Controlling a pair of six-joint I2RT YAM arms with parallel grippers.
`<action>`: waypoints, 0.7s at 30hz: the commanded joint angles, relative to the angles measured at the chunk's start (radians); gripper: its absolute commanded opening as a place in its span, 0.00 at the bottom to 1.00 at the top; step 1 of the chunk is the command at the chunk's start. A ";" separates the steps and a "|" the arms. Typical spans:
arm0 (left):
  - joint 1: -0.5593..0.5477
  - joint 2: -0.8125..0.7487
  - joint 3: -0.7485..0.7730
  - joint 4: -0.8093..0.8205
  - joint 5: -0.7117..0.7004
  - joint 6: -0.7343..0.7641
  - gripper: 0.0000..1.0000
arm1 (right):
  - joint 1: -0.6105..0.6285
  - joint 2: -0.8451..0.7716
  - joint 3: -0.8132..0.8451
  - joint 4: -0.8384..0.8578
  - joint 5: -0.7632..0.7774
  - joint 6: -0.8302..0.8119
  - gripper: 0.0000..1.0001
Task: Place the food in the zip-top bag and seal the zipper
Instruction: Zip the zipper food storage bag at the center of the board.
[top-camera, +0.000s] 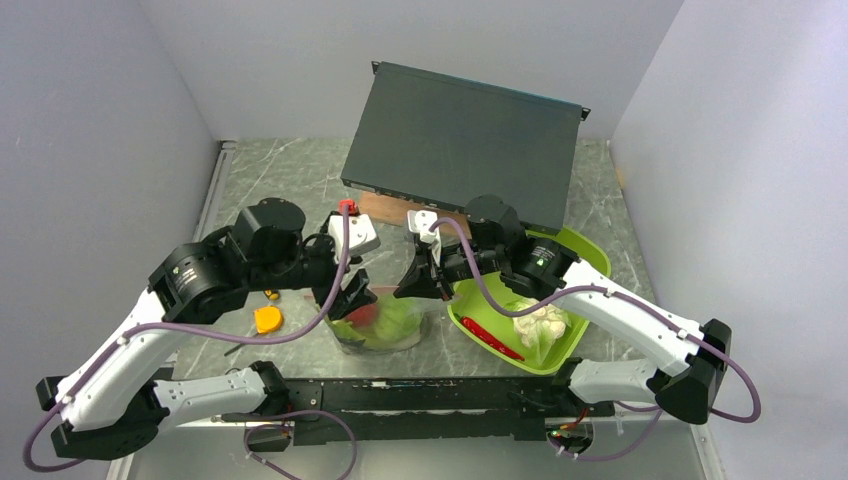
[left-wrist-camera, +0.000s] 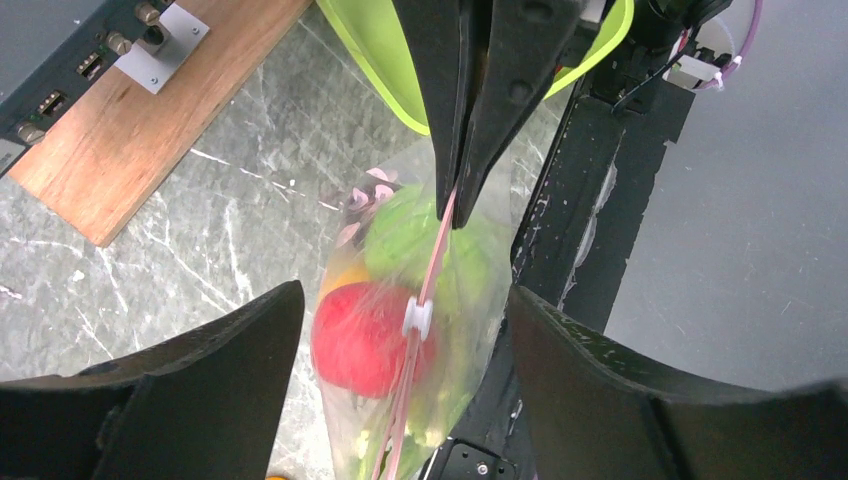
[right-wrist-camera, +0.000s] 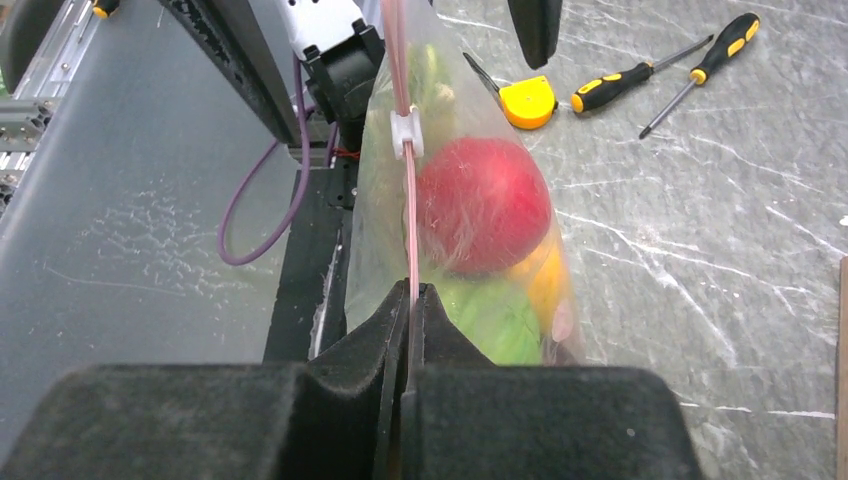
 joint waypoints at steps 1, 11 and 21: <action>0.001 -0.017 -0.024 -0.021 -0.026 0.028 0.74 | -0.004 0.001 0.050 0.026 -0.031 -0.009 0.00; 0.001 0.000 -0.033 0.003 -0.045 0.040 0.62 | -0.004 0.007 0.051 0.031 -0.027 -0.005 0.00; 0.001 0.003 -0.053 -0.011 -0.044 0.045 0.57 | -0.003 0.016 0.060 0.017 -0.013 -0.015 0.00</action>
